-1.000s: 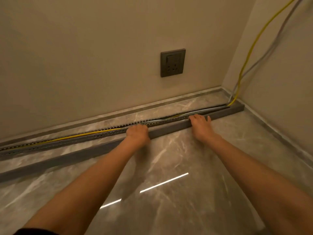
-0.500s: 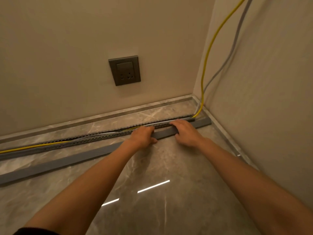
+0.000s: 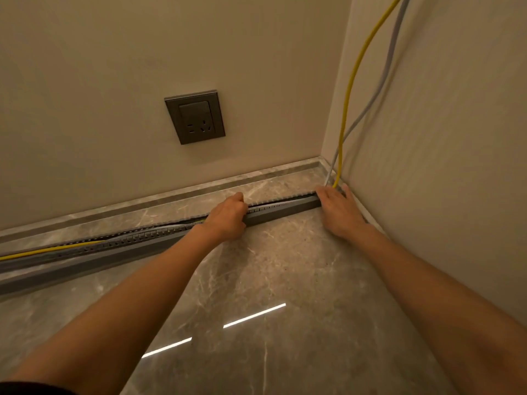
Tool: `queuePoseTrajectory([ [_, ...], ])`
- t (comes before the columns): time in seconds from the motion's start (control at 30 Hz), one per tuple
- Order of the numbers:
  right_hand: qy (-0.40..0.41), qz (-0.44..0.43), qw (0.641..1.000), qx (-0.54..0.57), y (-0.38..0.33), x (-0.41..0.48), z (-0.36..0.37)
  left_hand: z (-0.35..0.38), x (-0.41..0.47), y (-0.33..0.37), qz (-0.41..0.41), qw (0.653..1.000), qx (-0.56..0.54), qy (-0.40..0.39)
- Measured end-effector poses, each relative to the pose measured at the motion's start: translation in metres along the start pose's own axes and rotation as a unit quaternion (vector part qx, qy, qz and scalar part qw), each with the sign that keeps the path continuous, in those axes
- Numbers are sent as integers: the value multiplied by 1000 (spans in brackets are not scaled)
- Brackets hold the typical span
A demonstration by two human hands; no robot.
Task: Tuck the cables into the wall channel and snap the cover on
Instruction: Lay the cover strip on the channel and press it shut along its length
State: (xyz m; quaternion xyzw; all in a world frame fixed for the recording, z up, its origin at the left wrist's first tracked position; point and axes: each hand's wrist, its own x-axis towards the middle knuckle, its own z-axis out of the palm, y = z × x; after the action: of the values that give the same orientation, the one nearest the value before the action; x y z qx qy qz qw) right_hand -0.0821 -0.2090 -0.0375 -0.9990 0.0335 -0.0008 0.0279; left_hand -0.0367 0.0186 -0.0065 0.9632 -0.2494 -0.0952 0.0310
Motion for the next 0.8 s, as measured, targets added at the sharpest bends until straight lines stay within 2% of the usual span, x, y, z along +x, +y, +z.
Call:
queuePoseTrajectory([
  [0.2,-1,0,1000,4,2,9,-4,-1,3,-5,-13,1000,4,-9],
  [0.5,14,-22,993,-115,-12,16,-6,-9,10,-4,14,999,35,-33],
  [0.7,-11,-54,988,-144,-13,18,-2,-5,8,10,24,998,66,-3],
  [0.8,-19,-60,987,-147,-13,19,-3,1,10,22,53,989,134,45],
])
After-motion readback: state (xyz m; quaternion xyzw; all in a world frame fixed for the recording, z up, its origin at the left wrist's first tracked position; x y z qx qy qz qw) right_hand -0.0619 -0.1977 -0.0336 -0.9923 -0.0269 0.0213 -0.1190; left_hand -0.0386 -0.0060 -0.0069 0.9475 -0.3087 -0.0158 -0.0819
